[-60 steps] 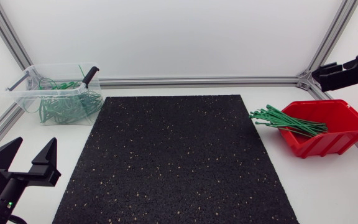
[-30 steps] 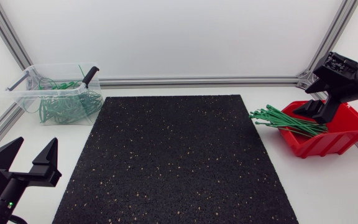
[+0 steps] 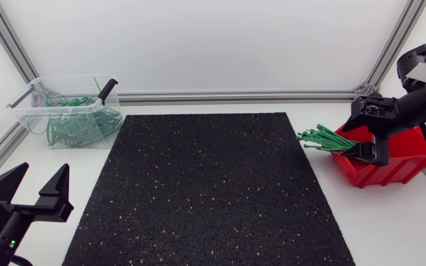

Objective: Take a green cable tie from the red box, thread the tail through the head to close it, then place it in the transparent bin on the left.

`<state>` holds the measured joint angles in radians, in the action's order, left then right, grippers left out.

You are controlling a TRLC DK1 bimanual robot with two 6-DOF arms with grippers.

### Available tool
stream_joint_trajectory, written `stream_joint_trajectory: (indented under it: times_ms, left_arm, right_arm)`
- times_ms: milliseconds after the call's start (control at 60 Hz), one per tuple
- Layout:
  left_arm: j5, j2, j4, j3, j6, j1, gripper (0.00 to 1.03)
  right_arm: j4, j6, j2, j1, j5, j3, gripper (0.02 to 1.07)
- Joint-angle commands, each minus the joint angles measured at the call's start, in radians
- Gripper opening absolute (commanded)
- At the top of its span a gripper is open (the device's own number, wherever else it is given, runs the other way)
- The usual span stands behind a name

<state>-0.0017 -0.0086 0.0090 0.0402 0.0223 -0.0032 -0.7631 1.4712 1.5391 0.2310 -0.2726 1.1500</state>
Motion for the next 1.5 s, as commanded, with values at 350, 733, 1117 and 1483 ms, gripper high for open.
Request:
stream_joint_trajectory:
  times_ms: [350,733,1117,1483]
  left_arm:
    - [0.000,-0.004,-0.021,-0.039,-0.009,-0.007,1.00]
    - [0.000,-0.004,-0.020,-0.039,-0.009,-0.007,1.00]
    - [0.000,-0.005,-0.023,-0.039,-0.009,0.000,1.00]
    - [0.000,-0.004,-0.023,-0.039,-0.009,-0.004,1.00]
  right_arm:
    - [0.142,0.040,0.151,-0.036,0.050,-0.108,0.69]
    - [0.070,0.120,-0.129,-0.018,0.084,-0.254,0.75]
    - [0.025,0.158,-0.203,0.004,0.036,-0.240,0.87]
    - [0.030,0.192,-0.128,-0.038,0.046,-0.262,0.52]
